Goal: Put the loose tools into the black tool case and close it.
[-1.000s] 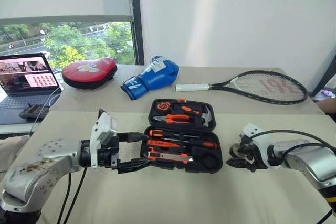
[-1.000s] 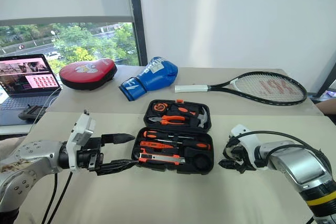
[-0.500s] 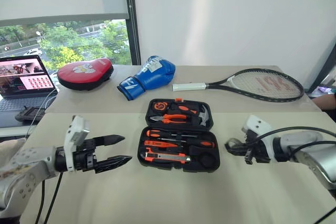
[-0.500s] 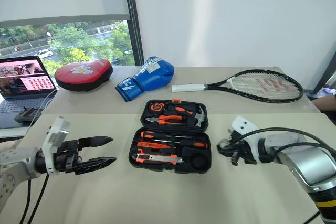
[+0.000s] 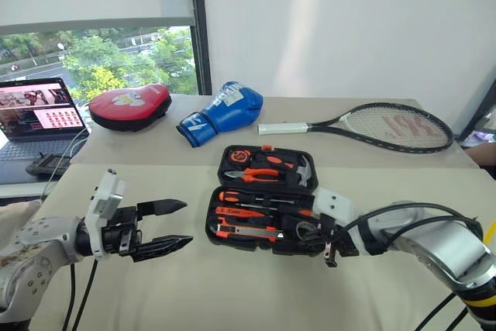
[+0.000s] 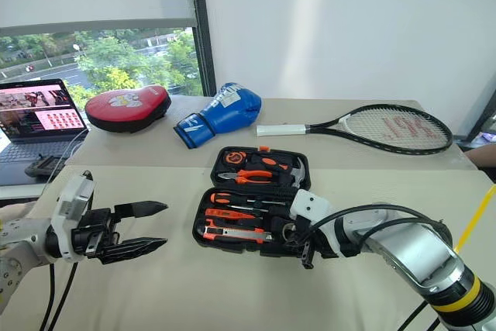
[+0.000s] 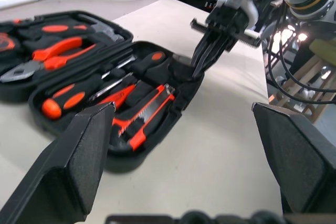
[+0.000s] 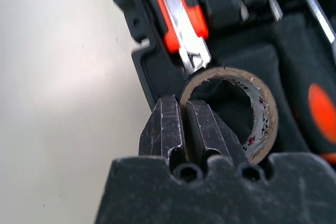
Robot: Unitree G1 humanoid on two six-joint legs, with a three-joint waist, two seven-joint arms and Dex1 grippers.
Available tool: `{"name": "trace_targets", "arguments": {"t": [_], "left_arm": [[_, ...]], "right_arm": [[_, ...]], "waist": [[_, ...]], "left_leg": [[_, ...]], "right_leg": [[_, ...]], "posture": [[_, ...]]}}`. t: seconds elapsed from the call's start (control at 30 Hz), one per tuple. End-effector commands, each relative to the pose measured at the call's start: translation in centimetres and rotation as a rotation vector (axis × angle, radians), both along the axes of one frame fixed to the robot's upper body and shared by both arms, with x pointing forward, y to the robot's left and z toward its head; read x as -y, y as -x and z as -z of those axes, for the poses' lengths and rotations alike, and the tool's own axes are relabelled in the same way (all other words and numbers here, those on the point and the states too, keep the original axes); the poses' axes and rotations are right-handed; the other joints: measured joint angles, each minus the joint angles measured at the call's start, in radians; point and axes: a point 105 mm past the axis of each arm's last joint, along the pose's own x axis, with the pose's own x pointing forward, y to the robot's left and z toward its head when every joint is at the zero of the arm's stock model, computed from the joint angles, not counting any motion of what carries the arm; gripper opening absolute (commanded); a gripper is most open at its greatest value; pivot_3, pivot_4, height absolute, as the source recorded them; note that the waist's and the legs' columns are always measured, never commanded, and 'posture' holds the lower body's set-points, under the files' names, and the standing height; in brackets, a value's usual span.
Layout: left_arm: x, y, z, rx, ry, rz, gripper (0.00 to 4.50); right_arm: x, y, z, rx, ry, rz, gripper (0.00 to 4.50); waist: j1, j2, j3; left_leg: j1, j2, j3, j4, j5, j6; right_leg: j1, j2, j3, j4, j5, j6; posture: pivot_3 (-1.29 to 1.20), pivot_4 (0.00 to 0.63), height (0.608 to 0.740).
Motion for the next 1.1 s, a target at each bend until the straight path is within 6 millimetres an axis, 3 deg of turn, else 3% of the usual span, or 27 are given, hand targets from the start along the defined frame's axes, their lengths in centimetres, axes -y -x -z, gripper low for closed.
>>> {"name": "trace_targets", "arguments": {"t": [0.03, 0.2, 0.4, 0.47, 0.7, 0.73, 0.77, 0.9, 0.93, 1.1], "left_arm": [[0.5, 0.3, -0.5, 0.022, 0.001, 0.019, 4.5], [0.4, 0.3, -0.2, 0.022, 0.006, 0.021, 4.5], [0.0, 0.4, 0.6, 0.017, 0.004, 0.011, 4.5], [0.0, 0.0, 0.9, 0.012, 0.006, -0.039, 4.5], [0.8, -4.0, 2.1, 0.039, 0.053, -0.301, 4.5], [1.0, -4.4, 2.3, 0.034, 0.063, -0.322, 3.98], [1.5, -4.6, 2.6, 0.025, 0.075, -0.316, 3.8], [2.8, -6.8, 4.4, 0.026, 0.078, -0.406, 2.26], [3.1, -7.0, 4.9, 0.036, 0.062, -0.407, 2.03], [4.3, -7.2, 7.6, 0.082, -0.008, -0.39, 0.11]], "right_arm": [[0.7, 0.0, 1.0, -0.003, 0.052, 0.013, 0.03], [1.0, -0.4, 1.9, -0.021, 0.072, 0.022, 0.03], [0.9, -1.2, 1.3, 0.021, 0.03, 0.039, 1.9], [0.7, -0.4, 0.5, -0.002, -0.015, 0.015, 2.54], [0.1, 1.0, -3.4, 0.083, -0.276, 0.024, 2.54], [0.2, 0.9, -3.6, 0.098, -0.302, 0.043, 2.6], [0.2, 1.1, -3.6, 0.101, -0.304, 0.053, 2.6], [0.0, 1.3, -4.1, 0.139, -0.352, 0.082, 2.6], [-0.1, 1.4, -4.2, 0.147, -0.36, 0.088, 2.6], [0.3, 1.5, -4.5, 0.168, -0.37, 0.143, 2.6]], "waist": [[-0.001, 0.0, 0.0], [0.001, 0.0, 0.0], [0.001, -0.001, 0.0], [0.001, 0.0, 0.0], [0.006, -0.001, 0.0], [0.007, -0.001, 0.0], [0.008, -0.001, 0.0], [0.009, -0.001, 0.0], [0.009, -0.001, 0.0], [0.002, -0.001, 0.0]], "left_leg": [[0.0, 0.0, 0.0, 0.0, 0.0, 0.0], [0.001, 0.0, 0.0, 0.0, 0.0, 0.0], [0.002, 0.0, 0.0, 0.0, 0.0, 0.0], [0.002, 0.0, 0.0, 0.0, 0.0, 0.0], [0.0, 0.0, -0.002, 0.0, 0.0, 0.0], [0.0, 0.0, -0.002, 0.0, 0.0, 0.0], [0.0, 0.0, -0.003, 0.001, 0.0, 0.0], [0.002, -0.001, -0.002, 0.001, 0.0, 0.0], [0.002, 0.0, -0.002, 0.001, 0.0, 0.0], [0.001, 0.0, -0.002, 0.0, 0.0, 0.0]], "right_leg": [[0.0, 0.0, 0.0, 0.0, 0.0, 0.0], [0.001, 0.001, 0.0, 0.0, 0.0, 0.0], [0.002, 0.001, 0.0, 0.0, 0.0, 0.0], [0.002, 0.001, -0.001, 0.0, 0.0, 0.0], [0.002, 0.0, -0.001, -0.001, 0.0, 0.0], [0.002, 0.0, -0.001, 0.0, 0.001, 0.001], [0.003, 0.0, -0.001, 0.0, 0.001, 0.001], [0.004, 0.0, 0.0, 0.0, 0.003, 0.001], [0.004, 0.0, 0.0, 0.0, 0.003, 0.001], [0.002, 0.001, 0.0, 0.001, 0.004, 0.0]], "posture": [[0.0, 0.15, 0.74], [0.0, 0.15, 0.74], [0.0, 0.15, 0.74], [0.0, 0.15, 0.74], [0.0, 0.15, 0.74], [0.0, 0.15, 0.74], [0.0, 0.15, 0.74], [0.0, 0.15, 0.74], [0.0, 0.15, 0.74], [0.0, 0.15, 0.74]]}}
